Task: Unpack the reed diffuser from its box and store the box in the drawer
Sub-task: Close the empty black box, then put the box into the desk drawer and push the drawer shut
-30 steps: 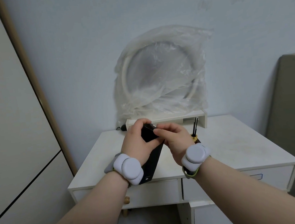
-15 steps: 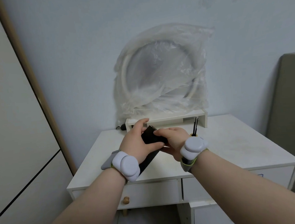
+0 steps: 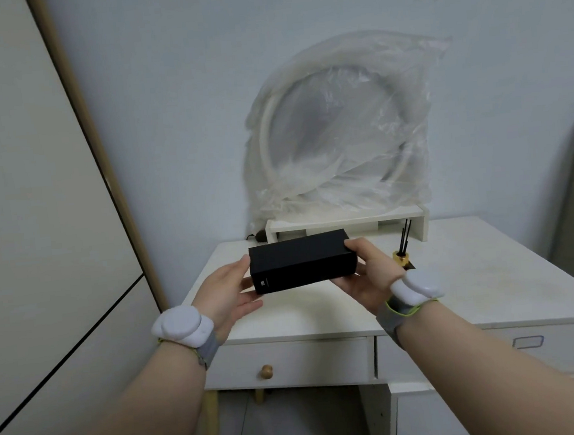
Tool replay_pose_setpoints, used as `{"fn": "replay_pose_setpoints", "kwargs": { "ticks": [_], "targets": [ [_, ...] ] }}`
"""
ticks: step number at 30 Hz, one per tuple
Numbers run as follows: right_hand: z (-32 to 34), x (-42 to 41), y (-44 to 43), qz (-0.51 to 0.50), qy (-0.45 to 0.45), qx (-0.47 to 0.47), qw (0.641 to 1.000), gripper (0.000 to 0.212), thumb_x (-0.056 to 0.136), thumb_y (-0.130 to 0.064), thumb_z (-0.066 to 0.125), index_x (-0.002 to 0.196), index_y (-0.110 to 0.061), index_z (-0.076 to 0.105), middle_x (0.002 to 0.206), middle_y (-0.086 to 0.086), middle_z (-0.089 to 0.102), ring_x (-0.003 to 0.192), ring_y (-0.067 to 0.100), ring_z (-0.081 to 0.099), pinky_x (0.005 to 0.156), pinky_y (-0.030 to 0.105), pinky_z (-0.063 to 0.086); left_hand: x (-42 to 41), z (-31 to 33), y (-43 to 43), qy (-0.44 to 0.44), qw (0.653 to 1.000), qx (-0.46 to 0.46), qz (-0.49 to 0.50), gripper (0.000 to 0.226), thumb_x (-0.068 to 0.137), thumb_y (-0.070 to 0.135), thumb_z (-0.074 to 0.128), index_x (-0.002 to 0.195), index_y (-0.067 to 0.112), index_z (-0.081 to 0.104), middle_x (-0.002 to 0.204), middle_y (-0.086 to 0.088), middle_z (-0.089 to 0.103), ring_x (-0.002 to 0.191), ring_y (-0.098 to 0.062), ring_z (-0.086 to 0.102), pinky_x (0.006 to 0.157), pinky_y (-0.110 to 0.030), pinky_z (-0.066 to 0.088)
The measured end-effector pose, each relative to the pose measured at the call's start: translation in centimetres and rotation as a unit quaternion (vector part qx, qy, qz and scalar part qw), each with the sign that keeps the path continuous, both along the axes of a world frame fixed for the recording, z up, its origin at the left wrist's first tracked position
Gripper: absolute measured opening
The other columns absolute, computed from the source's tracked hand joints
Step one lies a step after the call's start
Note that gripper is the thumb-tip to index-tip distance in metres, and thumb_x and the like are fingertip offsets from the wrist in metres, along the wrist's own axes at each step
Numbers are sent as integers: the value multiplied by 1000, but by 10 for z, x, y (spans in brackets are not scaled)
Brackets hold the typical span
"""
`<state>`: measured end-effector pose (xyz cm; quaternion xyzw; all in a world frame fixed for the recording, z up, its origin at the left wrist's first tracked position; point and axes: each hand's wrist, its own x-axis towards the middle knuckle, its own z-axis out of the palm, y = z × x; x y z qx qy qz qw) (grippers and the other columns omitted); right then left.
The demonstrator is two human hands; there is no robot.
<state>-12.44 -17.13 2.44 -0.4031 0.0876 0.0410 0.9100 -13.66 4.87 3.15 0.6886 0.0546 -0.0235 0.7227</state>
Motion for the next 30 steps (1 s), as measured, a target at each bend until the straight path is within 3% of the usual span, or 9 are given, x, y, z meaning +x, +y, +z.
{"fn": "replay_pose_setpoints", "kwargs": {
  "ticks": [5, 9, 14, 19, 22, 25, 30],
  "targets": [
    [-18, -13, 3, 28, 14, -10, 999, 7, 84, -8, 58, 91, -5, 59, 82, 14, 60, 94, 31, 58, 88, 47, 53, -9, -21, 4, 28, 996, -80, 6, 23, 89, 34, 56, 100, 13, 58, 95, -19, 71, 84, -30, 71, 76, -38, 55],
    [-42, -23, 3, 54, 40, -38, 997, 18, 85, -10, 57, 102, -8, 61, 90, 14, 58, 97, 32, 57, 84, 45, 54, -14, -49, 10, 38, 995, -91, 2, 27, 89, 34, 56, 103, 11, 60, 99, -18, 71, 87, -27, 71, 74, -36, 57],
    [-56, -31, 3, 94, 57, -102, 989, 12, 85, -13, 58, 97, -11, 60, 87, 11, 57, 85, 31, 59, 82, 43, 55, -17, -73, 18, 46, 994, -103, 15, 28, 88, 35, 56, 102, 11, 61, 100, -19, 71, 91, -29, 70, 73, -35, 59],
    [-70, -30, 9, 104, 45, -118, 987, 34, 85, -11, 58, 119, -9, 55, 89, 11, 56, 84, 29, 62, 75, 40, 58, -19, -99, 26, 40, 991, -126, 31, 28, 91, 38, 51, 101, 14, 60, 97, -16, 70, 90, -28, 70, 75, -36, 57],
    [-73, -30, 11, 105, 29, -105, 989, 33, 86, -12, 58, 118, -9, 55, 86, 10, 57, 81, 28, 63, 74, 39, 59, -21, -117, 27, 51, 989, -134, 38, 39, 92, 45, 42, 106, 11, 55, 104, -16, 66, 96, -28, 66, 81, -35, 53],
    [-76, -27, 14, 111, 23, -95, 989, 18, 87, -13, 57, 105, -11, 58, 85, 10, 60, 80, 26, 64, 73, 38, 60, -20, -142, 28, 86, 988, -117, 47, 54, 92, 52, 35, 121, 9, 48, 119, -17, 58, 105, -29, 59, 91, -35, 46],
    [-79, -21, 15, 101, 20, -80, 991, 12, 87, -18, 56, 95, -9, 59, 87, 11, 60, 80, 25, 63, 74, 36, 59, -11, -178, 23, 123, 989, -74, 44, 55, 96, 48, 25, 122, 7, 52, 134, -18, 50, 125, -32, 46, 110, -40, 33]
  ]
}}
